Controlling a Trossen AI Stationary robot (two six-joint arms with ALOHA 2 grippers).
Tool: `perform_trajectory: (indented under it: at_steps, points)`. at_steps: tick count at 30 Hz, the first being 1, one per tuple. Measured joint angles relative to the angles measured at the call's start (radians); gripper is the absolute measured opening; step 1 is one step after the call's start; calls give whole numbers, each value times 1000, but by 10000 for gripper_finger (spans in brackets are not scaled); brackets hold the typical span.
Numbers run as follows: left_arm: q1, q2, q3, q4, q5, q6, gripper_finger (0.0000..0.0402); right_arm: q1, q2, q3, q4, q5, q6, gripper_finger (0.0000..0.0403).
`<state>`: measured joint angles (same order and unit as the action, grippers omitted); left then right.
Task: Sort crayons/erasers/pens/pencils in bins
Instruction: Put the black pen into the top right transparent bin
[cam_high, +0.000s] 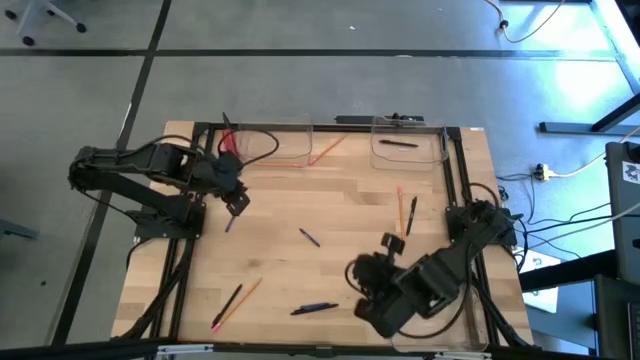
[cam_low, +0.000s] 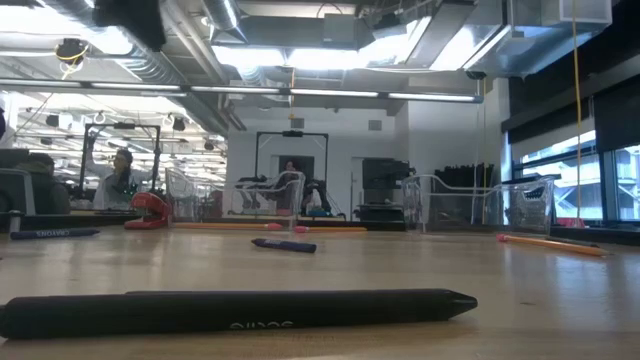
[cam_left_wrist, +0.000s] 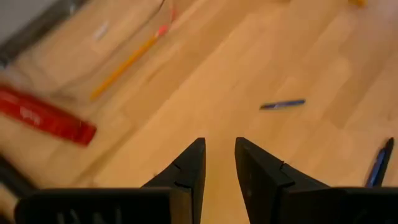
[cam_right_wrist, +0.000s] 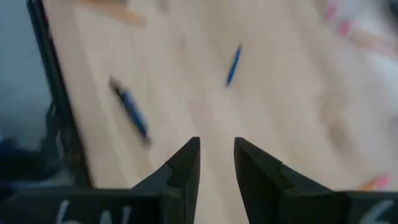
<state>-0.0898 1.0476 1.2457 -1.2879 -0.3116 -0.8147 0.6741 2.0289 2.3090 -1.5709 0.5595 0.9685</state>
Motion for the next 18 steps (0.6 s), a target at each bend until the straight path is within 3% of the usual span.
perform_trajectory:
  at_steps: [5,9,18]
  points:
    - [-5,0,0,-34,125,-82,80,-62,-47,25,18,91,-128,100]
    - [-45,0,-14,-47,188,-150,80,-132,-101,27,3,102,-199,100]
    - [-219,0,-167,-56,399,-425,80,-293,-214,27,72,89,-408,100]
